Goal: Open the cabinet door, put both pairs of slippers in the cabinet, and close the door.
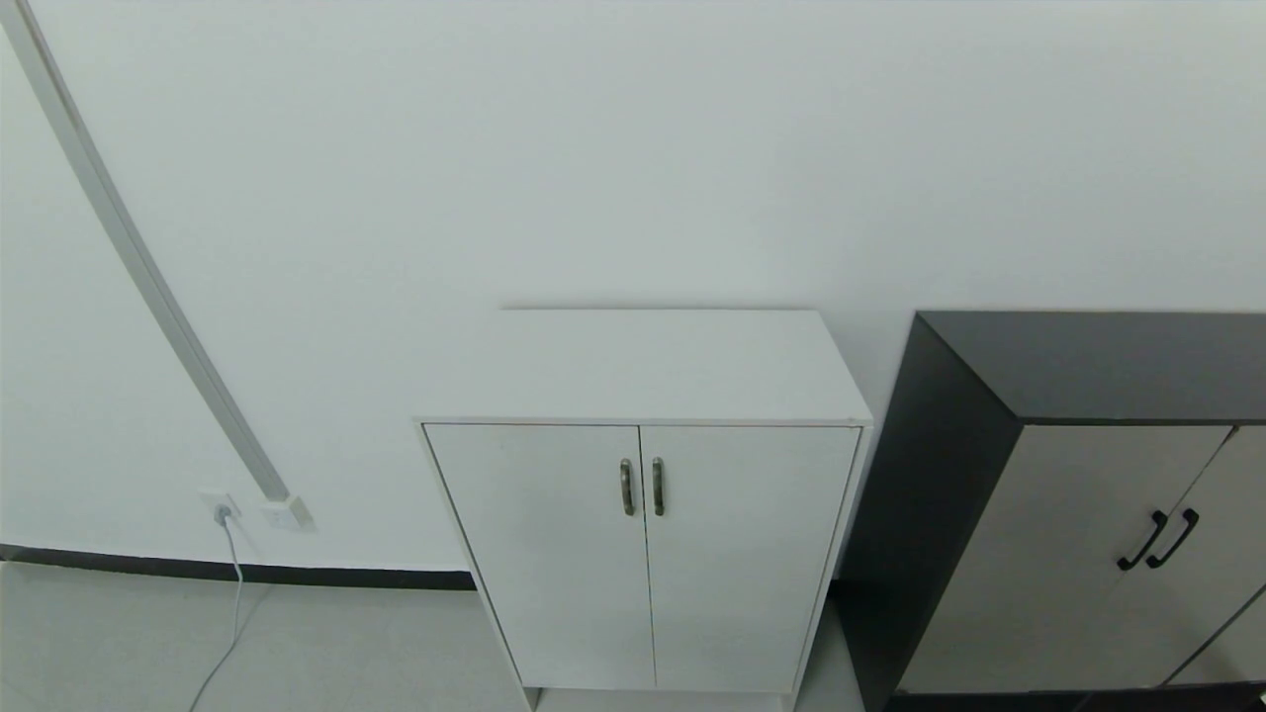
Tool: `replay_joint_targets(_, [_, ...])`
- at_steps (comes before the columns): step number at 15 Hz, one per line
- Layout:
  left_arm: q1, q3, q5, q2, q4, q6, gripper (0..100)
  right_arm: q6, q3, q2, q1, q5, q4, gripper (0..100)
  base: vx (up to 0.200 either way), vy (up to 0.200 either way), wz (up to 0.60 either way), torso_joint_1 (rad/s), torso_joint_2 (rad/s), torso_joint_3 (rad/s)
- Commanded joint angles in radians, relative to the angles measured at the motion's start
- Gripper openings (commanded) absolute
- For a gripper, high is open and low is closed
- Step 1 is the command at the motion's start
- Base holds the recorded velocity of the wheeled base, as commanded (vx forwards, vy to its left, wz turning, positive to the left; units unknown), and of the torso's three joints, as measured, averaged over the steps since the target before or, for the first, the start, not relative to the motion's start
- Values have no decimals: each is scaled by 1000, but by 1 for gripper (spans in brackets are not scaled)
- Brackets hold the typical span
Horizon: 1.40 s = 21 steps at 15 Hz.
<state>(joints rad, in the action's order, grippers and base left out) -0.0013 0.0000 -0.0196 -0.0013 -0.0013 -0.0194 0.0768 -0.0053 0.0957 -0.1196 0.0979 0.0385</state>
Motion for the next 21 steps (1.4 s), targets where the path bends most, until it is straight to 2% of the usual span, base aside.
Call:
replay_joint_targets(1, [1,0,0,1,0,-1,0,18,-2,4,-3,-10,-5,0,0,0,0,0,0,0])
replay_joint_targets(4, [0,0,0,1,0,-1,0,17,-4,2,1,-29,-16,0,0,0,0,0,0,0])
replay_joint_targets(6, [0,0,0,1,0,-1,0,4,-4,21,55,-49,-32,0,0,0,0,0,0,0])
replay_joint_targets(7, [1,0,0,1,0,-1,0,-3,5,18,144,-44,-35,0,0,0,0,0,0,0])
replay_joint_targets(8, [1,0,0,1,0,-1,0,-5,5,4,150,-44,-35,0,0,0,0,0,0,0])
replay_joint_targets(9, [0,0,0,1,0,-1,0,-14,5,-85,120,-40,-35,0,0,0,0,0,0,0])
replay_joint_targets(12, [1,0,0,1,0,-1,0,-129,5,-96,120,-46,-32,0,0,0,0,0,0,0])
replay_joint_targets(16, [1,0,0,1,0,1,0,-118,4,-96,120,-64,-34,0,0,0,0,0,0,0])
replay_joint_targets(17, [1,0,0,1,0,1,0,-69,5,-96,120,-60,-35,0,0,0,0,0,0,0])
replay_joint_targets(21, [1,0,0,1,0,4,0,-112,5,-96,120,-47,-32,0,0,0,0,0,0,0])
